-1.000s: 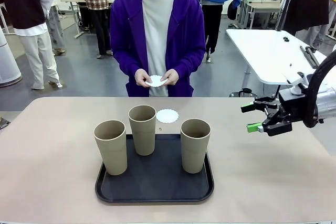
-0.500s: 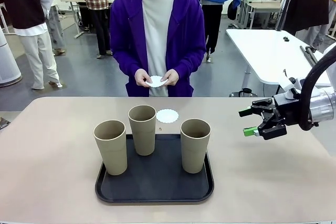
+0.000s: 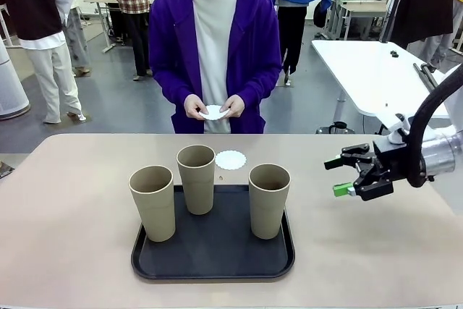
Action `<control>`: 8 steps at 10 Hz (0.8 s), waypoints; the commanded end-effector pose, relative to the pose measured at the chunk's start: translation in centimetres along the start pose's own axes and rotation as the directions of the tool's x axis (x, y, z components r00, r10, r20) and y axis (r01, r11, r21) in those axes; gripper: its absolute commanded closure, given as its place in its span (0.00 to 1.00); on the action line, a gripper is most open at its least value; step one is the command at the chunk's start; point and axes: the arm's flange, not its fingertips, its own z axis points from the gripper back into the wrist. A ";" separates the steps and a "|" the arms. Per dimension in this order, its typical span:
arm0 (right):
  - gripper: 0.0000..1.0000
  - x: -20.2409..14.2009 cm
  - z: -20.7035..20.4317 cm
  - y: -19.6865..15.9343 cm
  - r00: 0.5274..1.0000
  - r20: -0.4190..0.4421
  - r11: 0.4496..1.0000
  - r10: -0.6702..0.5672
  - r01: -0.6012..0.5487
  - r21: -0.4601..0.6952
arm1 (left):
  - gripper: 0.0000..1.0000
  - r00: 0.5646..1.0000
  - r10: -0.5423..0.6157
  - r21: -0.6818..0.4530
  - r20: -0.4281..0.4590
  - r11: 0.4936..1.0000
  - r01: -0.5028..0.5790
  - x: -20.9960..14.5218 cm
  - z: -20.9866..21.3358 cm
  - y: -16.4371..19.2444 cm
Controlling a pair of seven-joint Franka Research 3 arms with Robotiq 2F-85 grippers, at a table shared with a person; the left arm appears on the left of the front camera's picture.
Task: Place coasters on the table and set cups on them.
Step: Pick up one Reusable plastic cup and place it on a coaster set by the human.
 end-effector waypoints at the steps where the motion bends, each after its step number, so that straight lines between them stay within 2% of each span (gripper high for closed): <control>1: 0.00 -1.6 -1.0 -0.7 0.999 0.041 0.999 -0.012 0.011 0.038 | 0.00 1.000 -0.008 -0.008 0.009 1.000 0.008 0.0 0.1 -0.2; 5: 0.00 -3.1 -4.6 -1.0 0.993 0.114 0.995 0.010 -0.022 0.102 | 0.00 1.000 -0.008 -0.008 0.009 1.000 0.008 0.0 0.1 -0.2; 8: 0.00 -3.0 -7.7 -1.6 0.993 0.119 0.992 0.017 -0.031 0.118 | 0.00 1.000 -0.008 -0.008 0.009 1.000 0.008 0.0 0.1 -0.2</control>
